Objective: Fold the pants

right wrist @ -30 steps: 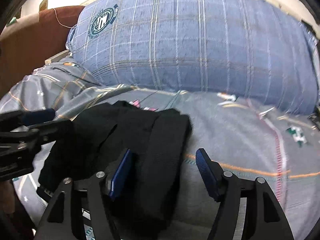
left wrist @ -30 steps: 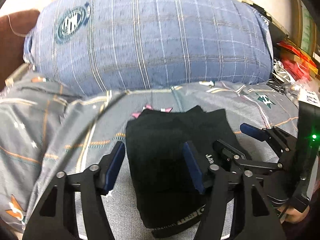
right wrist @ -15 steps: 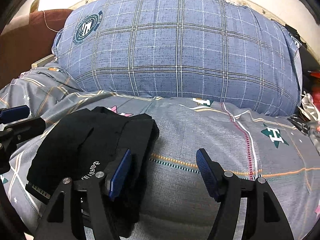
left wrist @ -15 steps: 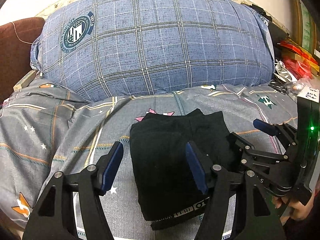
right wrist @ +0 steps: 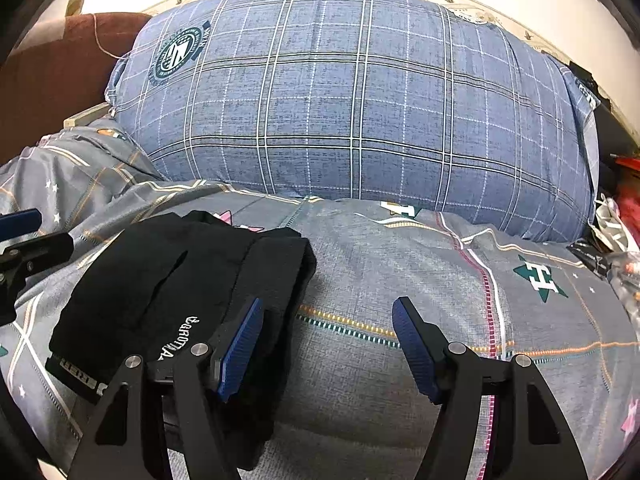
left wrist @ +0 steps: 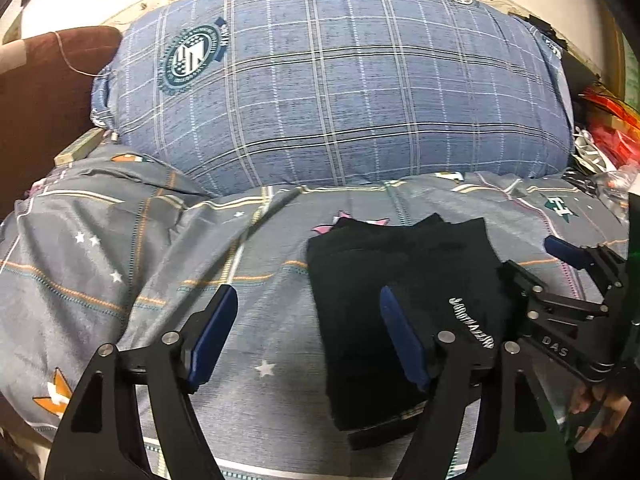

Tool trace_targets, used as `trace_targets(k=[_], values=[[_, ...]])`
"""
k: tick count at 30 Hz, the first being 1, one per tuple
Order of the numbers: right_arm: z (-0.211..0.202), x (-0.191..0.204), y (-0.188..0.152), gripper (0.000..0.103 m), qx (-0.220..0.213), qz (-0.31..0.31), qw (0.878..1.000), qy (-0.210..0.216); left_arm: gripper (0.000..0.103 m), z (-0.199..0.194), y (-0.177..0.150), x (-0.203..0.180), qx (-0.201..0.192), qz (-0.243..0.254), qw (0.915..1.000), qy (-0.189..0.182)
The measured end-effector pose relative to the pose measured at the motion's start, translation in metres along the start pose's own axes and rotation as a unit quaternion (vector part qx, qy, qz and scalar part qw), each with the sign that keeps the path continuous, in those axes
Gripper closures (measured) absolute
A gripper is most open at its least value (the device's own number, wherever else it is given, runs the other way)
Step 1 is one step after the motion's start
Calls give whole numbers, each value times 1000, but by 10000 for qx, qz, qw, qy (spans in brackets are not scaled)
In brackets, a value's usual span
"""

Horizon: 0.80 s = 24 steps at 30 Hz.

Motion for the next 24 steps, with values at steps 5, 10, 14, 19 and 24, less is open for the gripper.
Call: trace_targets(k=[5, 10, 14, 19, 24], values=[[-4, 8, -1, 34, -59, -92, 9999, 72, 27, 2, -9, 12, 36, -14, 9998, 183], [-8, 15, -1, 32, -150, -151, 9997, 145, 26, 3, -14, 21, 25, 1, 9994, 334], [-6, 19, -4, 31, -102, -188, 9997, 151, 24, 5, -17, 27, 55, -30, 9992, 384], [-4, 23, -8, 31, -49, -268, 9996, 125, 23, 9, -22, 31, 119, -60, 9990, 432], [-2, 23, -10, 31, -15, -273, 9996, 112, 23, 13, -27, 32, 185, -57, 9986, 490]])
Point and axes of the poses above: each gripper's, at about its wrist camera, not at the fingertips, and z roughly the way its jaws point, x to its left, y to its top, the point moved 10 cm from there along z, roughly the way its jaws point, and after that the axes turned 6 degrees about z, right-handed, at the moved point
